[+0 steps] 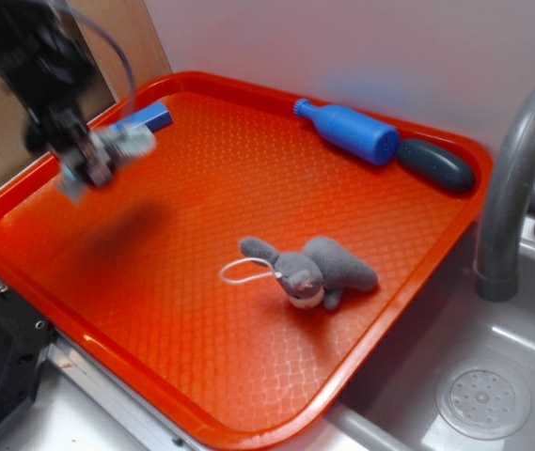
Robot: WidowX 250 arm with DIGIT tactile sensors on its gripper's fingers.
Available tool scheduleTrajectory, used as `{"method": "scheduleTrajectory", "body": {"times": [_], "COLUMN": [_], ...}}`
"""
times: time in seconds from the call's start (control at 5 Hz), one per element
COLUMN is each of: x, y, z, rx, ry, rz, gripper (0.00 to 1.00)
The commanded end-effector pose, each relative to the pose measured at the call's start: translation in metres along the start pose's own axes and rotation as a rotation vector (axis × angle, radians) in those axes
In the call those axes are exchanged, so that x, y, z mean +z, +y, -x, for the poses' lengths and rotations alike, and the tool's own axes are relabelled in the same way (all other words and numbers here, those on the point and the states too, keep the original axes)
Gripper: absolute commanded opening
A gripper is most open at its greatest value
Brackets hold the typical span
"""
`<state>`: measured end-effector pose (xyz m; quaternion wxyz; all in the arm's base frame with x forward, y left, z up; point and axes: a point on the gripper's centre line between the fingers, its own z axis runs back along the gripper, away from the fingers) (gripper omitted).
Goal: Grab the blue cloth.
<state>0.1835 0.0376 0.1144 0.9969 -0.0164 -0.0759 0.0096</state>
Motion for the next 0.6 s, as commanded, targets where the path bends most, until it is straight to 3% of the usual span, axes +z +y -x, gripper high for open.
{"method": "scheduleTrajectory", "body": {"times": [0.0, 0.4], "x": [0.092, 0.07], "y": [0.011, -0.004], "z": [-0.013, -0.011], "rx": [0.083, 0.052], "ry": [0.04, 0.003], "rz": [-0.096, -0.128], "gripper": [0.0, 0.0]}}
